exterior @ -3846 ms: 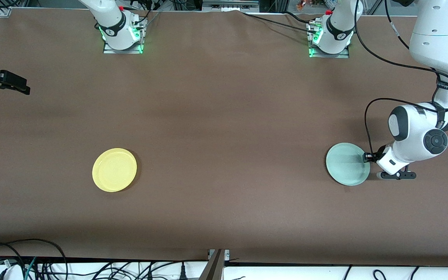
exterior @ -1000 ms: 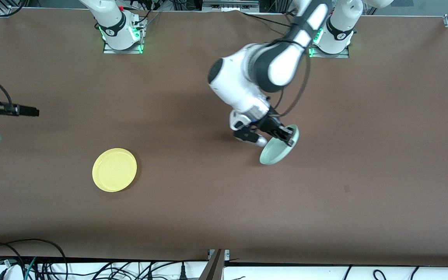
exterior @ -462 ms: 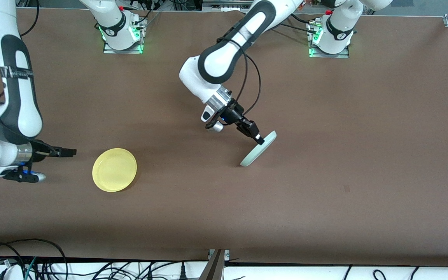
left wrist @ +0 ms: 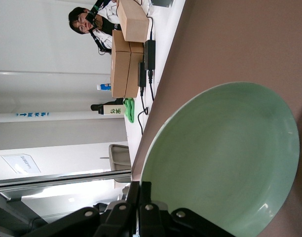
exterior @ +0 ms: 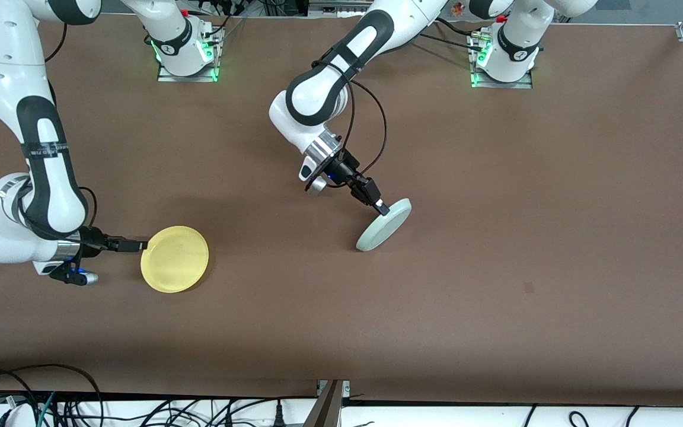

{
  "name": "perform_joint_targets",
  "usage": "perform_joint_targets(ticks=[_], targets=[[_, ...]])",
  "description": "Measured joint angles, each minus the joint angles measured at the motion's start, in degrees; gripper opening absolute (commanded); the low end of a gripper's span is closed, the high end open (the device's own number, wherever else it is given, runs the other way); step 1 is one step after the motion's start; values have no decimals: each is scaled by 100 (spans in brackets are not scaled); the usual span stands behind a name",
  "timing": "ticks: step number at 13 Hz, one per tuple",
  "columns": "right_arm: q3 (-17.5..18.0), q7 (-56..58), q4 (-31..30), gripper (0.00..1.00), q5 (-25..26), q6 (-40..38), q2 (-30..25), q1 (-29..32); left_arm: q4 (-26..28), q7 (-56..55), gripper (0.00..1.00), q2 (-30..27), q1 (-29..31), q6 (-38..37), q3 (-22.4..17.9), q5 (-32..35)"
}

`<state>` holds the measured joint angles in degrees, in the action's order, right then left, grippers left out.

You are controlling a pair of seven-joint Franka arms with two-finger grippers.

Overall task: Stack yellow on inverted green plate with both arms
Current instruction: 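Lower the green plate with the left gripper while the right gripper grasps yellow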

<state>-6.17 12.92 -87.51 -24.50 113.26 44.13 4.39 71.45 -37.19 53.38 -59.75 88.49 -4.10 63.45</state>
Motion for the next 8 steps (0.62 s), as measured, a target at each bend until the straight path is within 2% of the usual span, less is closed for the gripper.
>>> perform_joint_targets(ticks=[1, 2, 3, 4, 6, 7, 8], targets=[[0, 123, -25, 100, -79, 92, 84, 14, -5, -41, 0, 14, -35, -29, -7, 4], [3, 164, -42, 82, -110, 159, 134, 13, -8, -129, 0, 33, -82, -77, -15, 5], [7, 170, -62, 50, -112, 212, 146, 11, -8, -252, 0, 51, -141, -118, -23, 9], [7, 171, -65, 34, -112, 227, 140, 11, -8, -331, 0, 64, -206, -171, -26, 11], [14, 173, -66, 19, -112, 229, 137, 1, -8, -451, 0, 95, -365, -256, -25, 11], [19, 174, -66, 16, -112, 230, 137, -6, -8, -555, 0, 117, -454, -318, -23, 11], [29, 175, -65, 16, -113, 232, 136, -11, -8, -660, 6, 137, -544, -366, -21, 11]])
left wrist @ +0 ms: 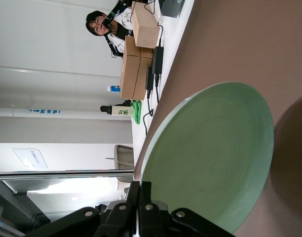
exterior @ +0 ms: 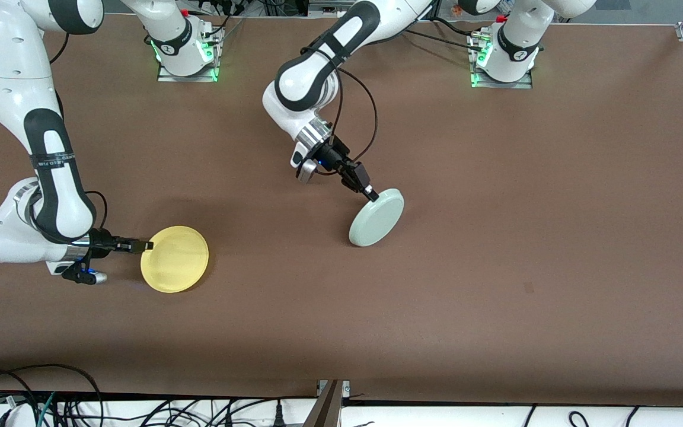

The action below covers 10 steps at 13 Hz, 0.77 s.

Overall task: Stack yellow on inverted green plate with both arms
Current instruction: 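Lower the green plate with the left gripper while the right gripper grasps yellow, then open the left gripper and withdraw it from the green plate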

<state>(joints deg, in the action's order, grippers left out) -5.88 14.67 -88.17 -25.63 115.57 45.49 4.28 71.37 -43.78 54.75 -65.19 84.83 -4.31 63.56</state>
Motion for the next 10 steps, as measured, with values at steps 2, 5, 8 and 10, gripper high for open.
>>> perform_joint_targets(ticks=[2, 5, 8, 10], targets=[[15, 1, 1, 4, 0, 8, -6, -24, 0, -77, 94, 28, -200, -56, 17, 0], [33, 6, 21, 0, 0, 45, -18, -106, 0, -557, 100, 102, -461, -69, 60, -141], [37, 11, 217, 0, 0, 40, -63, -137, -2, -1620, 100, 183, -655, -66, 81, -433], [43, 14, 385, 0, 0, -161, -213, -143, -16, -2729, 100, 196, -811, 87, 97, -912]])
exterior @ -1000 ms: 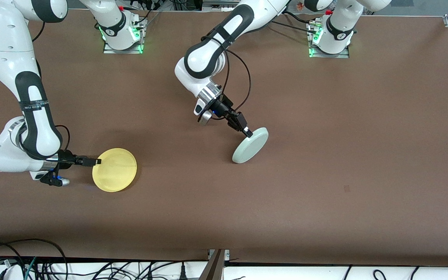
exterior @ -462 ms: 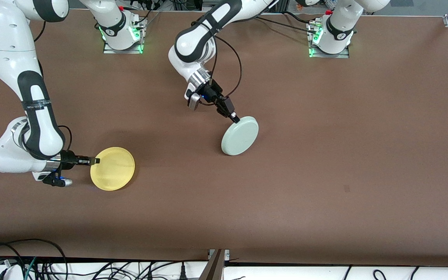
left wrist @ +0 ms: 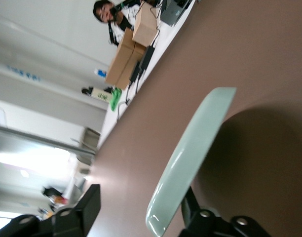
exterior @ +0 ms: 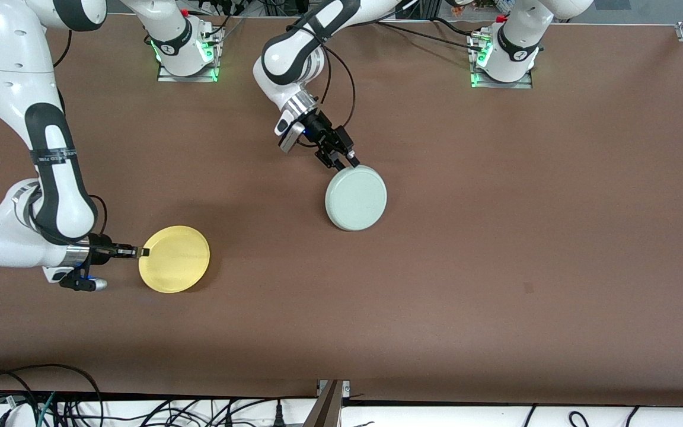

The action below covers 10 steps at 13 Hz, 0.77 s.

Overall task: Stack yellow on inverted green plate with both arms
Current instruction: 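Open the left gripper and withdraw it from the green plate, then carry the yellow plate with the right gripper over the green plate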

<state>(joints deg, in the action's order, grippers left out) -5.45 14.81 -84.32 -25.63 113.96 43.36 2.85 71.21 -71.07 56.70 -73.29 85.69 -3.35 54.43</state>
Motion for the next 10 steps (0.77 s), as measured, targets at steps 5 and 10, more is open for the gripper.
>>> perform_joint_targets(ticks=[5, 10], targets=[[149, 1, 515, 0, 0, -1077, -426, -40, -73, -2527, 100, 1, -170, 1432, 11, -1068], [211, -302, 563, 0, -6, -1320, -510, -475, -984, -2751, 100, -87, 606, 2157, -62, -3202]])
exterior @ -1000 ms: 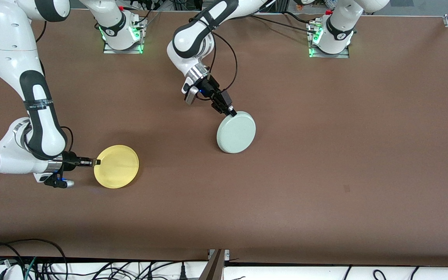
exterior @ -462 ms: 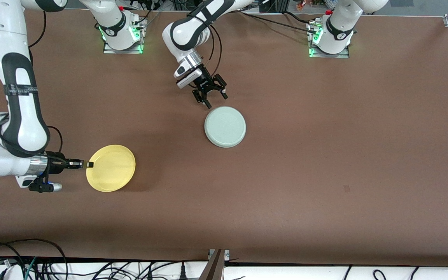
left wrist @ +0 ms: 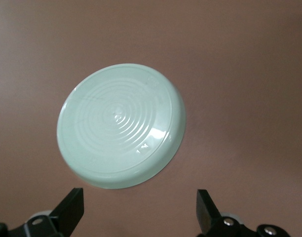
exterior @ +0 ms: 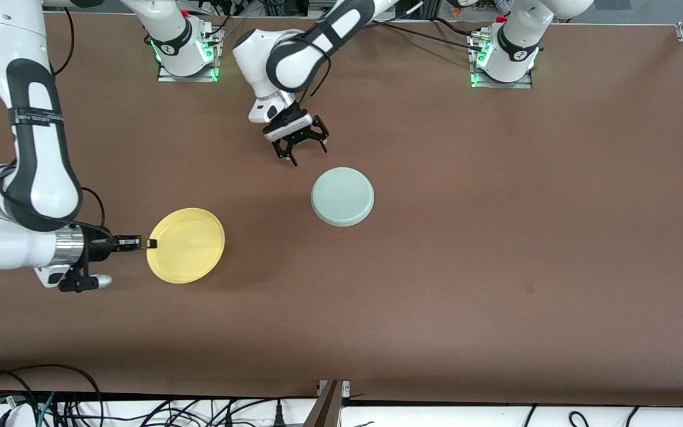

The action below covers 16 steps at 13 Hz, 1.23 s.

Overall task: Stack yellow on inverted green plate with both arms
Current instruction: 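Carry the yellow plate with the right gripper over the green plate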

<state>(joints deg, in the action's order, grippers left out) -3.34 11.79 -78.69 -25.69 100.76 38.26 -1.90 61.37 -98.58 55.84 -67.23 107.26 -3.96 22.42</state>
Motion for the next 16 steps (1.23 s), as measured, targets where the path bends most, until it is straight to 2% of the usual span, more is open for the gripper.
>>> perform_joint_targets(ticks=[2, 4, 8, 10, 12, 14, 16], targets=[[6, -215, -108, 0, 0, 10, 10, -247, -239, 153, 100, -70, 586, 422, 22, -1008], [9, -375, -365, 0, -5, 225, 8, -448, -334, 344, 100, -94, 1125, 761, 55, -1709], [136, -721, -1548, 0, -22, 1515, -274, -928, -400, 1107, 100, -327, 1952, 919, 59, -3321], [373, -767, -2350, 0, -55, 2184, -617, -990, -403, 1434, 100, -428, 2436, 910, 63, -4044], [576, -769, -3081, 0, -323, 2590, -1032, -993, -408, 1540, 100, -486, 2899, 909, 73, -4695], [884, -905, -3626, 0, -549, 3075, -1362, -990, -428, 1559, 100, -665, 3294, 793, 88, -4967], [1401, -1478, -3950, 0, -567, 3736, -1461, -999, -438, 1560, 100, -971, 3678, 394, 94, -4989]])
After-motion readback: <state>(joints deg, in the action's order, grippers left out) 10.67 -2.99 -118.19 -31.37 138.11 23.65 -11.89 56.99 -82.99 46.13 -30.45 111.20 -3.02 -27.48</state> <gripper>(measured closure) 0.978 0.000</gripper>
